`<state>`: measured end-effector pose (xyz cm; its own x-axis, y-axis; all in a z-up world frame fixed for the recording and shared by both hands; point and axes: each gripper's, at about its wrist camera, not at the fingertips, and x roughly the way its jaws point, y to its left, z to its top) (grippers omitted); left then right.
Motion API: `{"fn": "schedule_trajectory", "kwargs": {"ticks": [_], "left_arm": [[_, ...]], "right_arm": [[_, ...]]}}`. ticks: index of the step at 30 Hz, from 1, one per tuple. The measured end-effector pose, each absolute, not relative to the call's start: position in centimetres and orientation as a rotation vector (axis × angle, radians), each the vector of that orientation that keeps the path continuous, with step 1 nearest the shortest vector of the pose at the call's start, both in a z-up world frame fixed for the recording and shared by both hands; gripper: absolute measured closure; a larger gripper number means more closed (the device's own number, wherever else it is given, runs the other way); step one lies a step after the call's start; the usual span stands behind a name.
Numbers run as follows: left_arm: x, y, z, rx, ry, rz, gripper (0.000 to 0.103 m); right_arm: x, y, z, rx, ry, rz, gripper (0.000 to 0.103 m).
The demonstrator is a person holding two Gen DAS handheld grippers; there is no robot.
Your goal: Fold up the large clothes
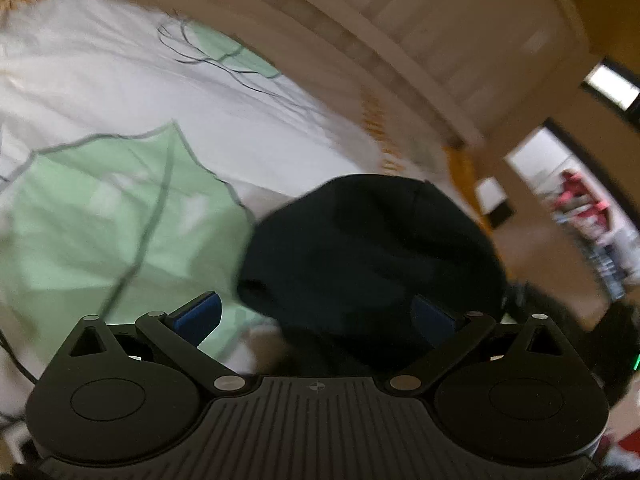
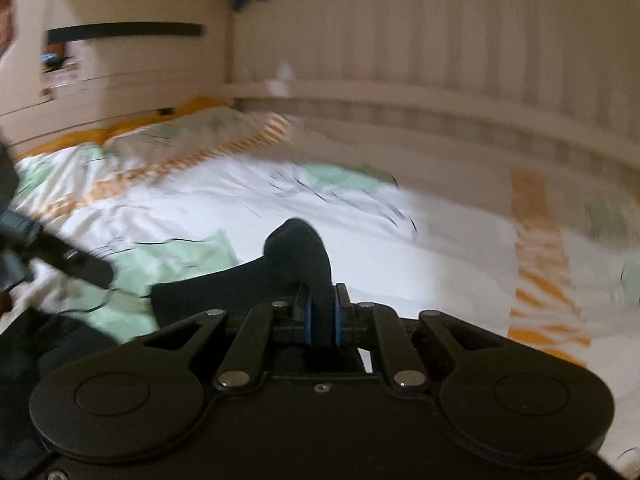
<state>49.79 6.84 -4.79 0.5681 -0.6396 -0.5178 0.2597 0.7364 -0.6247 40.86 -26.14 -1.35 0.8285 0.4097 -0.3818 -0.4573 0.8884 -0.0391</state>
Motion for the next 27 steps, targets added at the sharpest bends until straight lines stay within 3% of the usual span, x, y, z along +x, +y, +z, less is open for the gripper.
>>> {"fn": "schedule_trajectory", "kwargs": {"ticks": [5,12,20,21,22,23,24,25,26,27], "left_arm": [[49.0,6.8,-4.3,-0.716,0.787,-0.673,0.000],[48.2,6.0,-5.8,-0.866,0.856,-0.737,0.000],[47.4,4.9,-10.2,-0.803,1.039,-0.633,0.002],[47.3,4.8,-10.6,-0.806,1.048,-0.639,0.010],[47.0,4.8,-10.8,-0.805,1.049,-0.649,0.035],[46.7,4.8,-10.8,-0.789,1.047,-0.643,0.049],[46.5,4.7,-10.7,-0.757,1.040,-0.626,0.074],[46.2,4.8,-10.5,-0.732,1.027,-0.621,0.082],[46.0,4.9,-10.4,-0.722,1.012,-0.619,0.083],[45.8,5.0,-10.3,-0.727,0.999,-0.618,0.085]], "right_arm": [[34.4,-25.2,-0.3,-0.238,0.303,0.537,0.087],[27.4,-23.4,-3.1,-0.410,0.313,0.616,0.087],[25.6,-23.0,-5.8,-0.382,0.433,0.621,0.084],[25.9,-23.3,-5.6,-0.335,0.456,0.610,0.081],[26.2,-23.8,-5.3,-0.272,0.484,0.596,0.077],[26.5,-24.3,-5.1,-0.209,0.517,0.581,0.067],[26.8,-24.8,-4.9,-0.147,0.552,0.569,0.049],[27.0,-25.3,-4.6,-0.071,0.588,0.554,0.040],[27.1,-25.9,-4.5,0.002,0.613,0.544,0.023],[27.1,-26.5,-4.4,0.072,0.636,0.537,0.022]]}}
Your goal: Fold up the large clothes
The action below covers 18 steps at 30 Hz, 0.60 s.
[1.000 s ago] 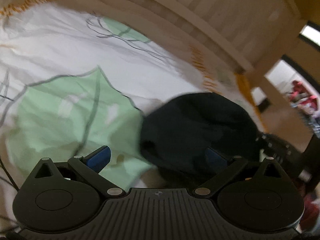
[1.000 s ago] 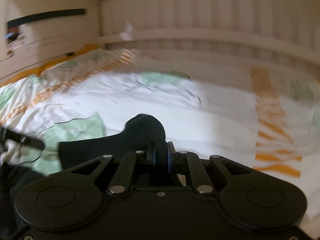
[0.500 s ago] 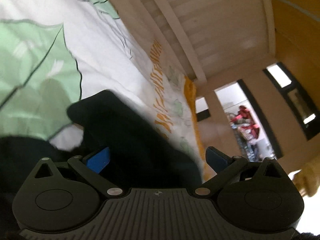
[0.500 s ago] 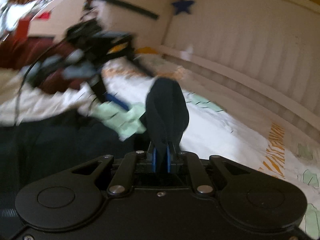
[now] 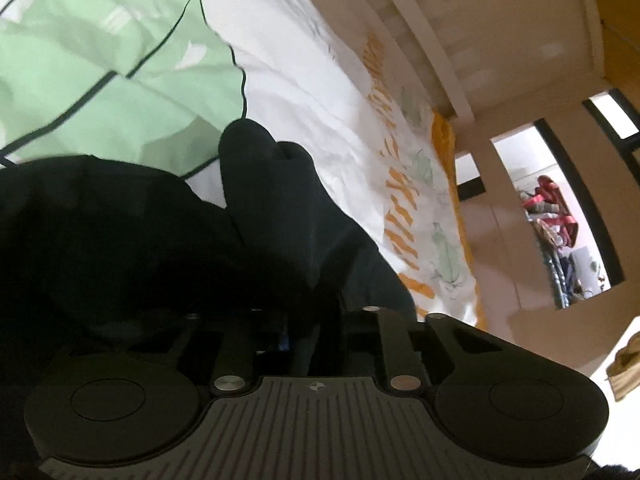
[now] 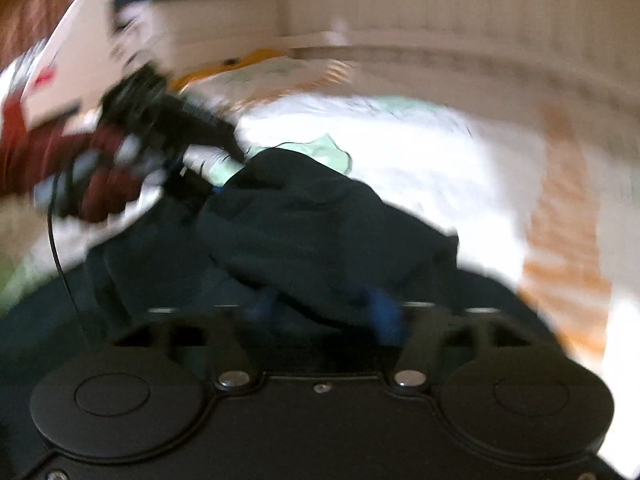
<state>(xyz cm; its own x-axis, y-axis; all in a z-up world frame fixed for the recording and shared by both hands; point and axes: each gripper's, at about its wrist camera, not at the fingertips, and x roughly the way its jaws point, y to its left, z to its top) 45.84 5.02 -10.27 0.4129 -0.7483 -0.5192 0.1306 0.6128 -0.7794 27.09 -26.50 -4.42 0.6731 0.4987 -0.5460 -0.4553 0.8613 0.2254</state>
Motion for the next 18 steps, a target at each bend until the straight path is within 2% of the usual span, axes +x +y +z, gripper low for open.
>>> {"fn": "schedule_trajectory", "kwargs": {"ticks": [1,7,11,13,15,18], "left_arm": [[45.7,5.2,-10.2,-0.736,0.991,-0.614,0.088],[45.1,5.3,-9.9,-0.725,0.985,-0.604,0.088],[45.0,5.3,-9.9,-0.742,0.978,-0.599,0.089],[44.8,5.3,-9.7,-0.756,0.971,-0.588,0.093],[44.3,5.3,-8.9,-0.753,0.954,-0.582,0.098],[42.8,5.0,-6.5,-0.713,0.893,-0.599,0.098]], "right_arm": [[27.1,-26.9,-4.4,0.143,0.662,0.540,0.022],[28.7,-27.6,-6.6,0.518,0.812,0.512,0.022],[29.3,-27.3,-7.4,0.622,0.788,0.497,0.023],[30.2,-26.9,-7.3,0.624,0.784,0.472,0.037],[30.9,-26.8,-7.0,0.585,0.807,0.391,0.087],[31.7,-28.0,-5.2,0.562,0.750,0.362,0.088]]}}
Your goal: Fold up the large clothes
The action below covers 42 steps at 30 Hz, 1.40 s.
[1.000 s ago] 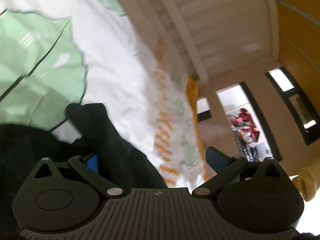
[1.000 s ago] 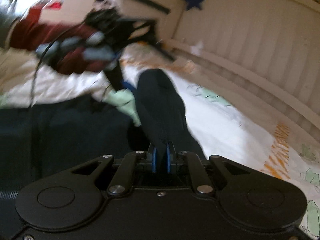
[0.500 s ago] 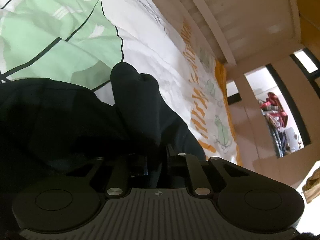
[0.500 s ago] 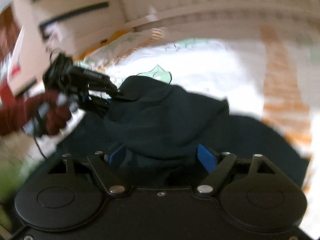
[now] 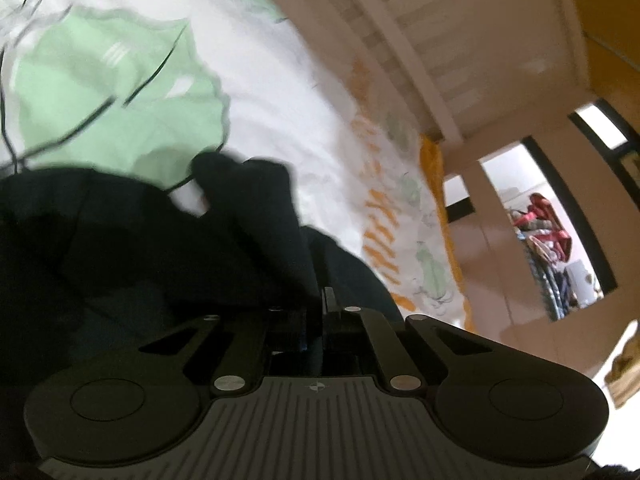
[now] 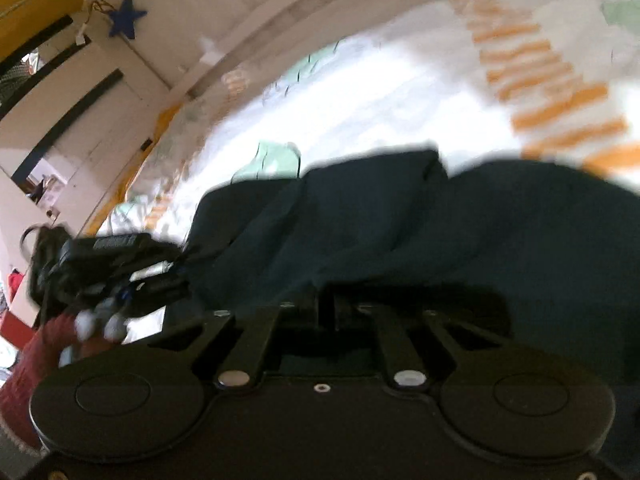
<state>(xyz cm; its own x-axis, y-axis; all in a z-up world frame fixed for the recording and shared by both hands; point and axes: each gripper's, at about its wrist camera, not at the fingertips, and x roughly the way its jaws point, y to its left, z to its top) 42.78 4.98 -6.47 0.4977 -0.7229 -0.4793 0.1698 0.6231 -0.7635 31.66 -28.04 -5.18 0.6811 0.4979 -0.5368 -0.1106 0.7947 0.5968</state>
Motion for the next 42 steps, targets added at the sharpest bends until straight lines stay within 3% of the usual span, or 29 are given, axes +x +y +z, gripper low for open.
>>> {"fn": "schedule_trajectory", "kwargs": {"ticks": [7,14,19,20,21,23,25,28,39,41,42], "left_arm": [[36.1,3.1,-3.7,-0.615,0.800,-0.667,0.098],[31.8,2.8,-12.2,-0.550,0.992,-0.530,0.097],[31.6,3.1,-10.9,-0.475,0.916,-0.519,0.092],[31.5,3.1,-10.3,-0.451,0.890,-0.518,0.088],[31.3,3.1,-9.8,-0.436,0.864,-0.518,0.077],[31.1,3.2,-9.0,-0.421,0.812,-0.523,0.072],[31.2,3.3,-8.7,-0.409,0.790,-0.529,0.058],[31.5,3.7,-9.6,-0.444,0.788,-0.525,0.048],[33.4,4.6,-10.9,-0.567,0.780,-0.511,0.046],[33.4,4.6,-11.1,-0.586,0.777,-0.517,0.047],[33.4,4.5,-11.2,-0.593,0.772,-0.520,0.055]], "right_arm": [[28.8,-31.1,-1.2,0.502,0.663,0.370,0.088],[25.3,-29.9,-7.8,0.325,0.826,0.312,0.087],[24.5,-29.3,-8.4,0.295,0.814,0.301,0.080],[24.3,-29.5,-7.9,0.281,0.801,0.301,0.070],[24.0,-29.5,-7.4,0.275,0.787,0.302,0.049],[23.5,-29.8,-6.9,0.291,0.760,0.309,0.027],[23.2,-29.9,-6.8,0.314,0.747,0.318,0.027],[23.5,-30.0,-7.4,0.343,0.739,0.324,0.027],[24.4,-30.1,-9.0,0.451,0.714,0.351,0.027],[24.3,-30.0,-9.1,0.451,0.710,0.352,0.035],[24.3,-29.9,-9.1,0.452,0.711,0.355,0.042]]}}
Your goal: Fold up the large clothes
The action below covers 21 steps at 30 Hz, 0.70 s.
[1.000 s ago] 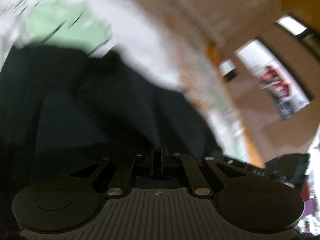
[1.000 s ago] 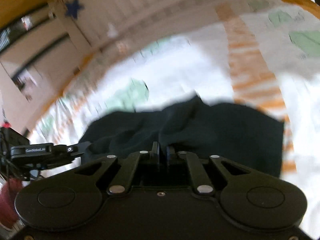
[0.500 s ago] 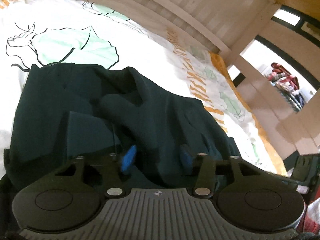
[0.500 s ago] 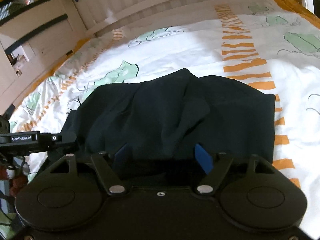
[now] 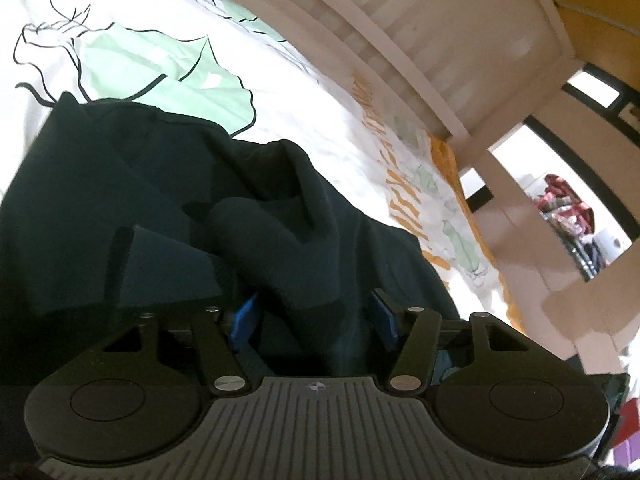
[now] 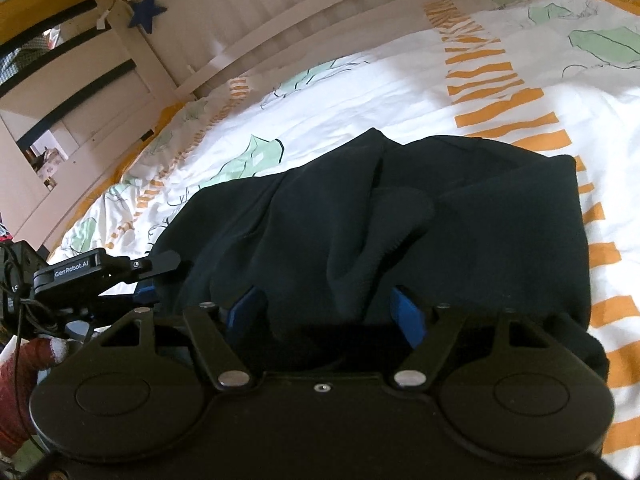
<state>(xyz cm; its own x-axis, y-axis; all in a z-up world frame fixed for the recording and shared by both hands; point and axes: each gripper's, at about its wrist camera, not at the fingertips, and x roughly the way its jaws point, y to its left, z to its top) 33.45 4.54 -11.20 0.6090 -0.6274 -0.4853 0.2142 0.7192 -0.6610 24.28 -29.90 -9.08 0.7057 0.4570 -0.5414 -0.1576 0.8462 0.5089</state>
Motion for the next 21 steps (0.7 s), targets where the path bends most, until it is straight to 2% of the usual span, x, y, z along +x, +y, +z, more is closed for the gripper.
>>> {"fn": "schedule_trajectory", "kwargs": {"ticks": [1,2,3,6,11,14,19,21], "left_arm": [[33.5,4.5,-11.2,-0.590,0.771,-0.516,0.074],[33.5,4.5,-11.2,-0.579,0.766,-0.500,0.080],[33.6,4.6,-11.1,-0.571,0.757,-0.490,0.081],[33.5,5.1,-10.8,-0.569,0.747,-0.469,0.081],[33.3,6.0,-10.6,-0.552,0.741,-0.420,0.081],[33.3,5.6,-10.7,-0.529,0.755,-0.409,0.081],[33.1,5.2,-10.6,-0.499,0.764,-0.389,0.079],[32.7,5.0,-10.0,-0.489,0.759,-0.367,0.075]], "right_arm": [[24.2,-29.8,-9.1,0.460,0.714,0.362,0.046],[24.2,-29.7,-9.1,0.475,0.716,0.369,0.052],[24.1,-29.6,-9.0,0.482,0.713,0.371,0.056],[23.7,-29.2,-8.1,0.444,0.680,0.377,0.066],[23.5,-29.3,-8.2,0.456,0.681,0.374,0.067],[23.7,-29.5,-9.0,0.487,0.725,0.348,0.063],[23.8,-29.9,-9.6,0.523,0.762,0.308,0.063],[23.6,-29.8,-9.2,0.508,0.756,0.286,0.052]]}}
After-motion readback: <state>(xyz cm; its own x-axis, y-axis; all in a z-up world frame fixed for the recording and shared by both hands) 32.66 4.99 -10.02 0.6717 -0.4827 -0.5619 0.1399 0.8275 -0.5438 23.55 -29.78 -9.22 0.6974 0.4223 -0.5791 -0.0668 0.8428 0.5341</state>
